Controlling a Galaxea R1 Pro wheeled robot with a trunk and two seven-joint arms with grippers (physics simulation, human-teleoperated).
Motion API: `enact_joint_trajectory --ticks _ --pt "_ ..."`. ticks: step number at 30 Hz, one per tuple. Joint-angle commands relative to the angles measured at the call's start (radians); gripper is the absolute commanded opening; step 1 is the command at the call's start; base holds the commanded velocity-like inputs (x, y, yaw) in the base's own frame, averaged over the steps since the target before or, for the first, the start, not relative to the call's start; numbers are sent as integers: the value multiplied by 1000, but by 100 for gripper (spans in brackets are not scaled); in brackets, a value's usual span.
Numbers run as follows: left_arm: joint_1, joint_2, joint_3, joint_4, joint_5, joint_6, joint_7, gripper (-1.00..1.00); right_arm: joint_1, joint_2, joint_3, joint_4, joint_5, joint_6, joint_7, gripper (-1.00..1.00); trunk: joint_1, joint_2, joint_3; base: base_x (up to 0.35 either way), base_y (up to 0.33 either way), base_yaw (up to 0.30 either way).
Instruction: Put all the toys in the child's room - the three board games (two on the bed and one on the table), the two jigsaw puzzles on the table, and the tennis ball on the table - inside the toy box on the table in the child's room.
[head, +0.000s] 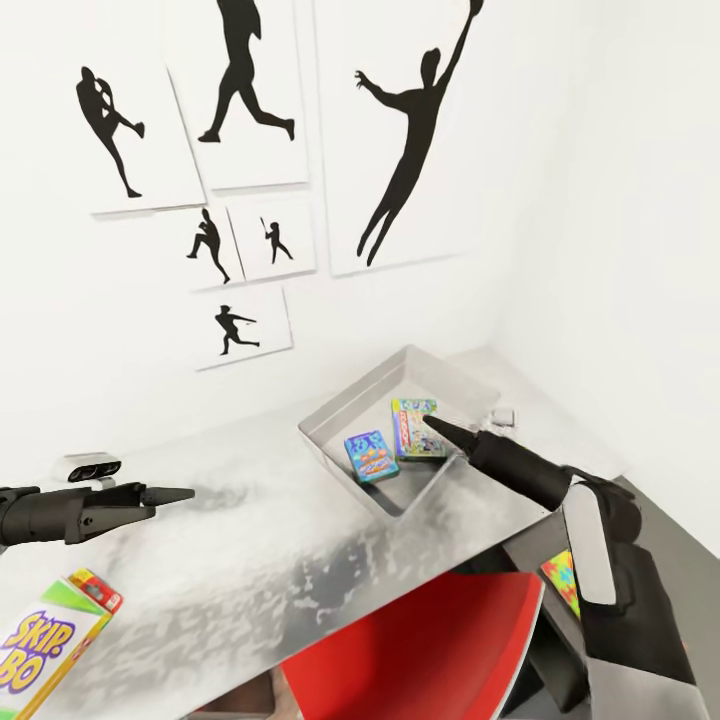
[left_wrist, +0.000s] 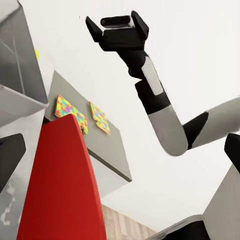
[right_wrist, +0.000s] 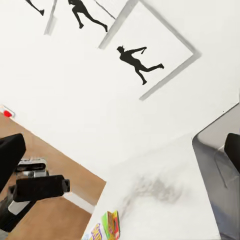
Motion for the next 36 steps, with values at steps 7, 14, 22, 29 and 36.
enact_joint_trajectory --ticks 7,14,22,29,36 --pt "-1 1 -3 1 4 10 -2 100 171 -4 -137 0 2 -114 290 100 1 -2 10 0 0 0" --pt "-1 0 -4 0 4 10 -2 100 306 -1 -173 0 2 -278 439 100 1 -2 21 0 0 0" --pt "-1 -7 -5 0 4 10 -2 100 332 4 -172 1 12 -356 452 100 1 -2 35 -13 0 0" --pt "-1 -6 -3 0 4 10 -2 100 334 -1 -175 4 20 -362 439 100 1 -2 46 -76 0 0" --pt "-1 -7 -3 0 4 10 -2 100 334 -3 -179 6 19 -363 430 100 1 -2 52 -10 0 0"
